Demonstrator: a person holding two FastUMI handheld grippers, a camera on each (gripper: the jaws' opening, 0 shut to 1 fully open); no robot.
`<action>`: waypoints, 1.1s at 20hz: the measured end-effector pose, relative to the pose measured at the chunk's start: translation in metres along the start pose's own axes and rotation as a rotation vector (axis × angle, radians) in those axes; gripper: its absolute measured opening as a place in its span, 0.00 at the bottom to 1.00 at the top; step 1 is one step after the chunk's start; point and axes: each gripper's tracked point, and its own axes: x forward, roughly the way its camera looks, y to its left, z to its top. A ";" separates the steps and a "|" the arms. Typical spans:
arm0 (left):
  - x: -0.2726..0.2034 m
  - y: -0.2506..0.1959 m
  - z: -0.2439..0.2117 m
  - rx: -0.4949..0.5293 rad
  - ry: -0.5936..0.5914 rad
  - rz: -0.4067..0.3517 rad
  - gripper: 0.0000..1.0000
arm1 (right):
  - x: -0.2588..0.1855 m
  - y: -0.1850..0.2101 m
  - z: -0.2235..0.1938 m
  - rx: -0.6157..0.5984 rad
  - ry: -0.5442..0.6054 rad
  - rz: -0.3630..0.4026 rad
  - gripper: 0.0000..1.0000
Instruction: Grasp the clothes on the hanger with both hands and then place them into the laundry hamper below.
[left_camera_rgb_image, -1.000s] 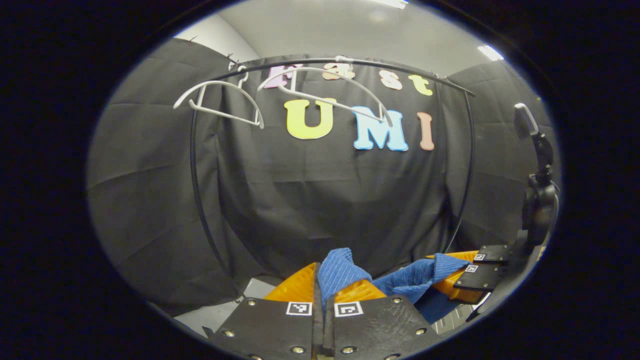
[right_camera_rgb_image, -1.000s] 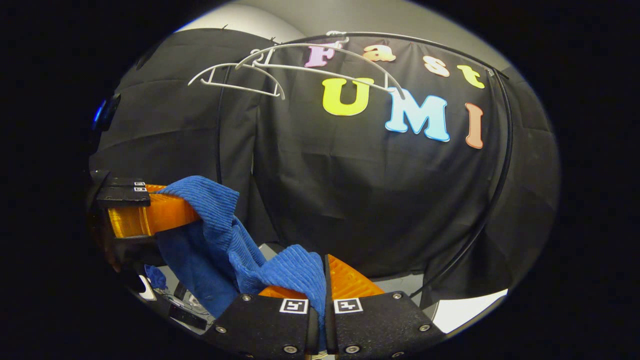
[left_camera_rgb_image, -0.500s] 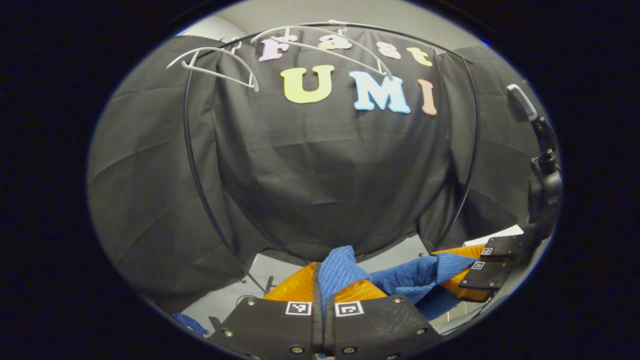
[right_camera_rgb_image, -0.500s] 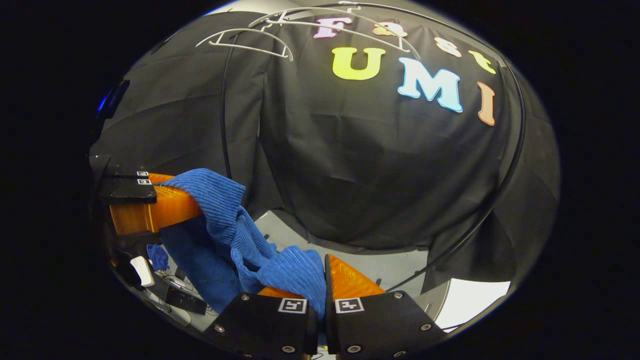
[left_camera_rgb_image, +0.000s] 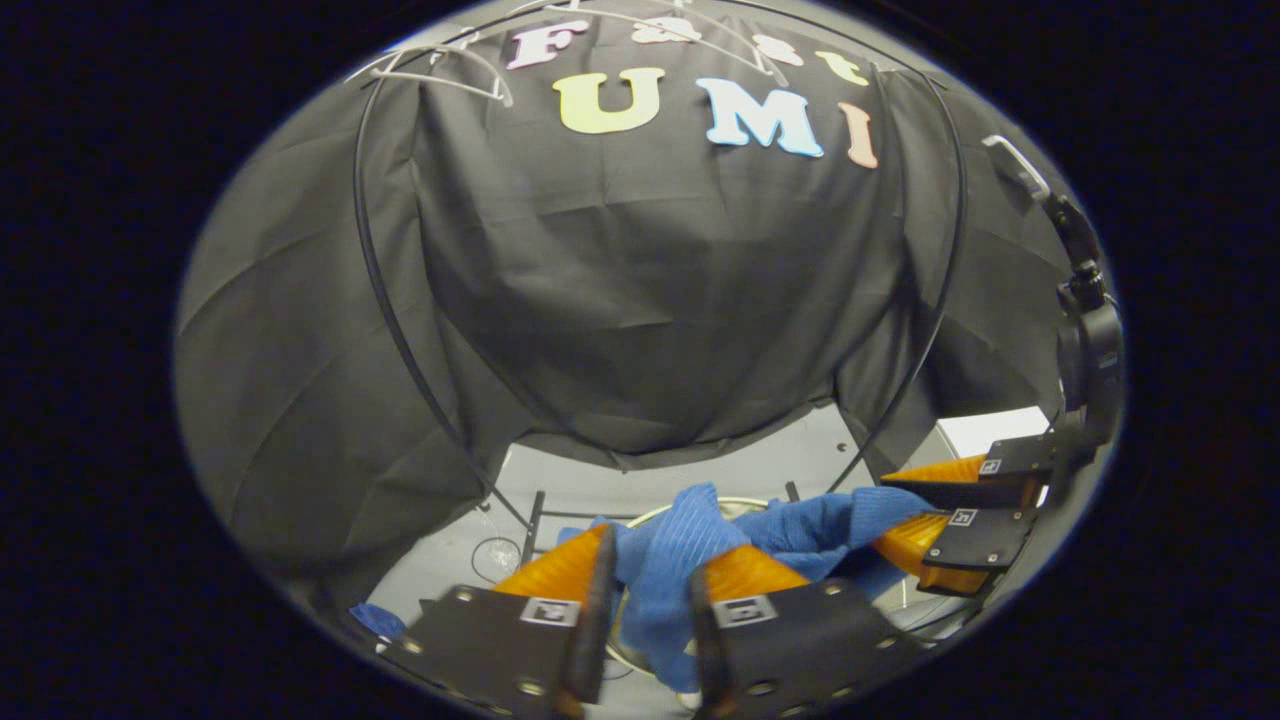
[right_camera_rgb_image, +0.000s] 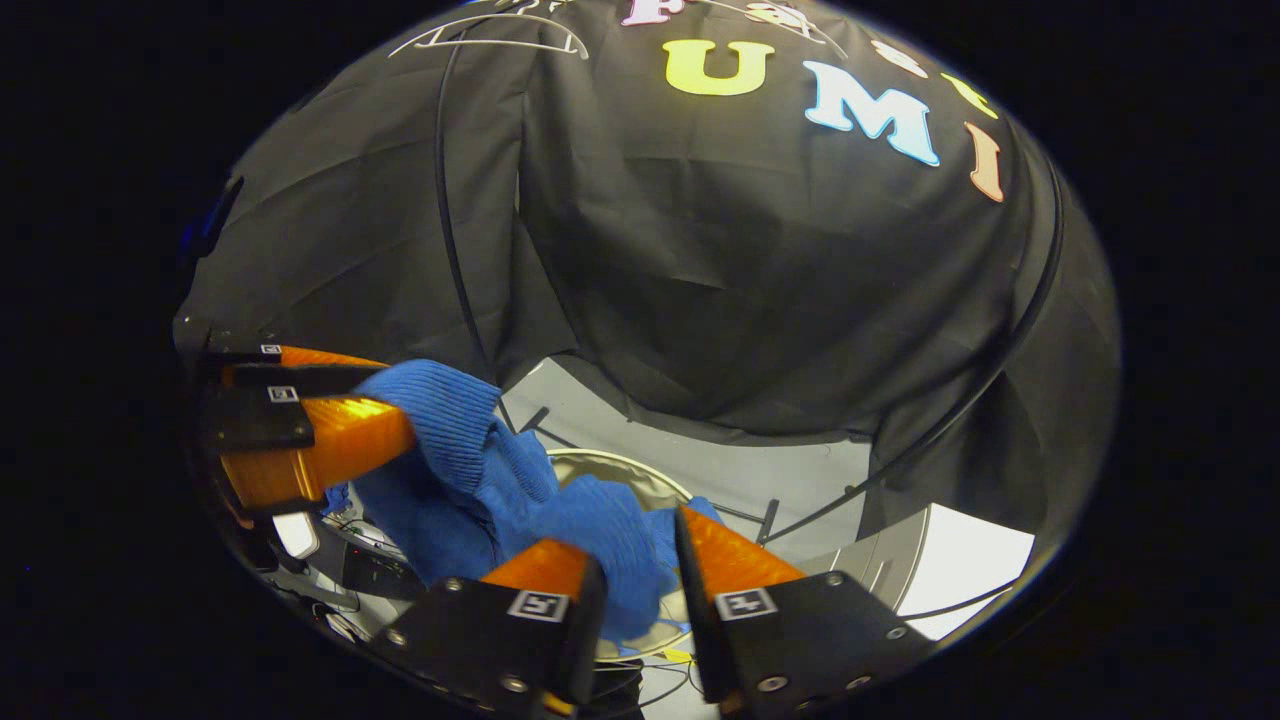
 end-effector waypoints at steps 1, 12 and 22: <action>-0.001 0.006 0.003 0.003 -0.006 0.011 0.62 | 0.001 -0.001 -0.002 0.004 0.011 -0.001 0.51; -0.050 0.005 0.060 0.013 -0.165 -0.004 0.95 | -0.037 0.001 0.025 0.074 -0.093 -0.067 0.96; -0.166 0.017 0.193 -0.006 -0.511 0.022 1.00 | -0.156 -0.037 0.119 0.185 -0.418 -0.178 0.96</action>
